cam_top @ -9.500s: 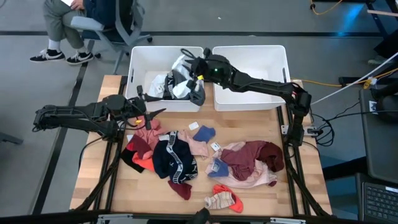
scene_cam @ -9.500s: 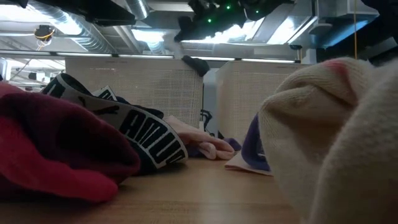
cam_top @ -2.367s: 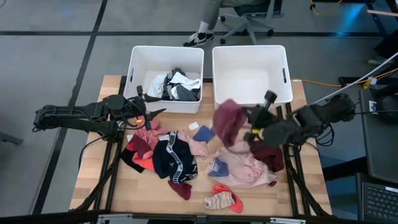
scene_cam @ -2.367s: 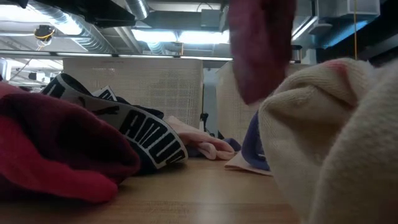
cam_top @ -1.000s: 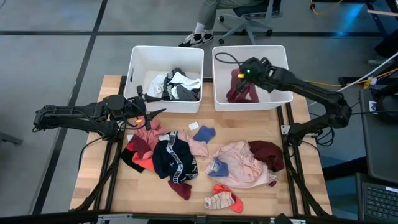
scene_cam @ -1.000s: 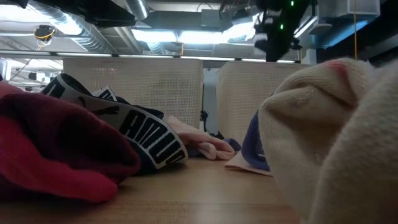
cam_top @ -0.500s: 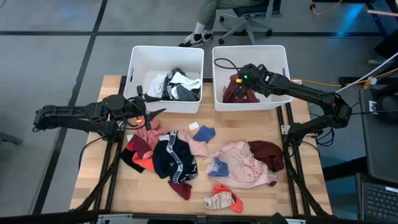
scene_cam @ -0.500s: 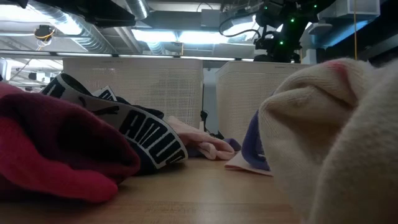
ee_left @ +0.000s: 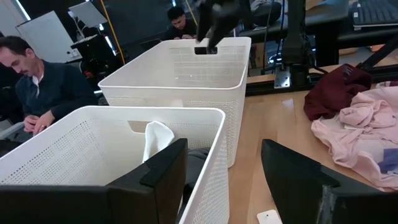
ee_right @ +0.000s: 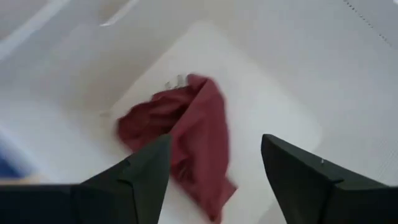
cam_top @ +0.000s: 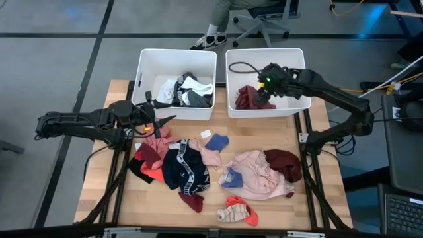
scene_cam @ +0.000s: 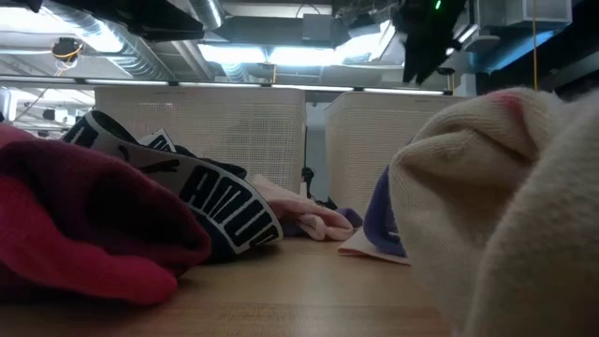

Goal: Sort clothes
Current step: Put the maroon tube top into the right white laundry bin

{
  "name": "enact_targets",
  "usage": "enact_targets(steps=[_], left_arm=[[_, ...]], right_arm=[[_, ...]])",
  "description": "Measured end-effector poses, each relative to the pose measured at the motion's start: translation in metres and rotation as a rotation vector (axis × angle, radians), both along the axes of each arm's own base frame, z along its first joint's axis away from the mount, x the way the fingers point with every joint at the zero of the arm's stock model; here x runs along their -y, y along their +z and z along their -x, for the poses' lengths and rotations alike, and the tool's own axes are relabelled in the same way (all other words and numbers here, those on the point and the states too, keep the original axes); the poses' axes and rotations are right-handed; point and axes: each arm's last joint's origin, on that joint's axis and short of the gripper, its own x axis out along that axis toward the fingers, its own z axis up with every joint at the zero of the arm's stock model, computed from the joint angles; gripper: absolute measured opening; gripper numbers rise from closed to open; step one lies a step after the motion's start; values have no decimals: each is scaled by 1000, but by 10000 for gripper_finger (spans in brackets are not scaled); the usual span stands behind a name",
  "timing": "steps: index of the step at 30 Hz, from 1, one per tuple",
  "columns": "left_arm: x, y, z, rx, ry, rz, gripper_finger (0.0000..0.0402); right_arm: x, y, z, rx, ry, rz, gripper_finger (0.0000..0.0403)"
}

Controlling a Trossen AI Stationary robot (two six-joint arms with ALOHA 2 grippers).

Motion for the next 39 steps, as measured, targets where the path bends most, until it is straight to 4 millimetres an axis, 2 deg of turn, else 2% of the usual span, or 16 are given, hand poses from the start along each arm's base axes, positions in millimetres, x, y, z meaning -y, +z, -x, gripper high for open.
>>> enact_targets(steps=[5,13,20,28,34,39], left_arm=[[0,0,0,0,0,3,194],[0,0,0,2,1,8,194],[0,0,0,3,1,11,194],[0,0,0,5,1,11,194],[0,0,0,6,1,11,194],[0,0,0,5,2,11,194]], right_arm=[[-46,13,4,-18,61,-112,245],[-114,7,15,-73,54,-251,243],[-162,-21,24,-138,42,-285,243],[-188,-78,40,-353,-90,-441,243],[-195,-113,51,-458,-131,-463,243],[-198,-139,53,-489,-162,-574,243]])
